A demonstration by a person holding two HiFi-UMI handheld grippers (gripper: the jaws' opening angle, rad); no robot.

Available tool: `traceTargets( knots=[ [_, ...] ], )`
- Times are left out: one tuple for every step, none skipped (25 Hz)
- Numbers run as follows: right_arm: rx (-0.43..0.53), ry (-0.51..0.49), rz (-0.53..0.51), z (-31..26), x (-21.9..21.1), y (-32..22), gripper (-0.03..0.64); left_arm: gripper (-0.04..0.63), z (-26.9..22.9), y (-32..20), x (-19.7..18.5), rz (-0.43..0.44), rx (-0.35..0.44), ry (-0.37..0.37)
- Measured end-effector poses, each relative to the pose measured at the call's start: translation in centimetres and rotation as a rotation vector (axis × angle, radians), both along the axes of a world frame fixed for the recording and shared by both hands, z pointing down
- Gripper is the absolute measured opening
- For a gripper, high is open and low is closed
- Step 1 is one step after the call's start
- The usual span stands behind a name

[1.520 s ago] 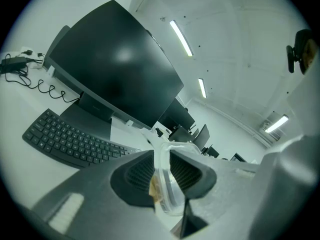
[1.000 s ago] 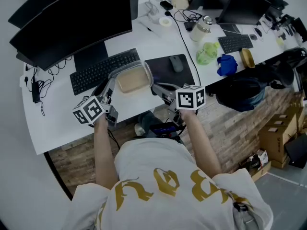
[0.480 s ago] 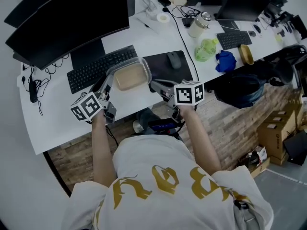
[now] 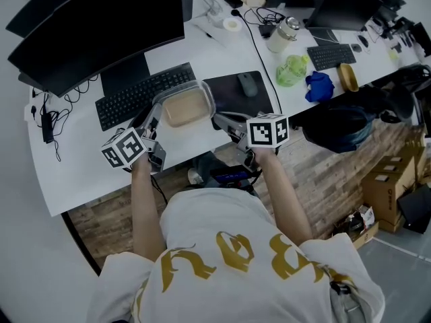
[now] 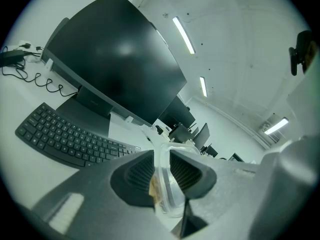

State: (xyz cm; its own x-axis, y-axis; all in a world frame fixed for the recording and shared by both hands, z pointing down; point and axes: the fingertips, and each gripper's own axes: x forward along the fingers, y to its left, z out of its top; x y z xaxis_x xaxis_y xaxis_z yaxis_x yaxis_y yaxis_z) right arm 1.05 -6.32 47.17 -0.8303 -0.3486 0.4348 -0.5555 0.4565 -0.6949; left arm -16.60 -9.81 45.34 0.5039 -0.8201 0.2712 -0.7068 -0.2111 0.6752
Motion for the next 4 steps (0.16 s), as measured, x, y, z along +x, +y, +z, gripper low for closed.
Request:
traceTargets(
  knots=[
    [-0.001, 0.001, 0.001, -0.01, 0.00, -0.05, 0.025, 0.095, 0.05, -0.03, 0.12, 0.003, -0.003, 0.007],
    [-0.002, 0.002, 0.001, 0.03, 0.00, -0.10, 0.025, 0.095, 0.01, -0.09, 0.19, 0.005, -0.002, 0.011],
    [-0.002, 0.003, 0.001, 0.10, -0.01, -0.14, 0.025, 0.095, -0.06, -0.19, 0.19, 0.005, 0.001, 0.012],
    [-0.003, 0.004, 0.001, 0.17, -0.02, -0.19, 0.025, 0.095, -0.13, -0.28, 0.16, 0.005, 0.004, 0.010]
  ],
)
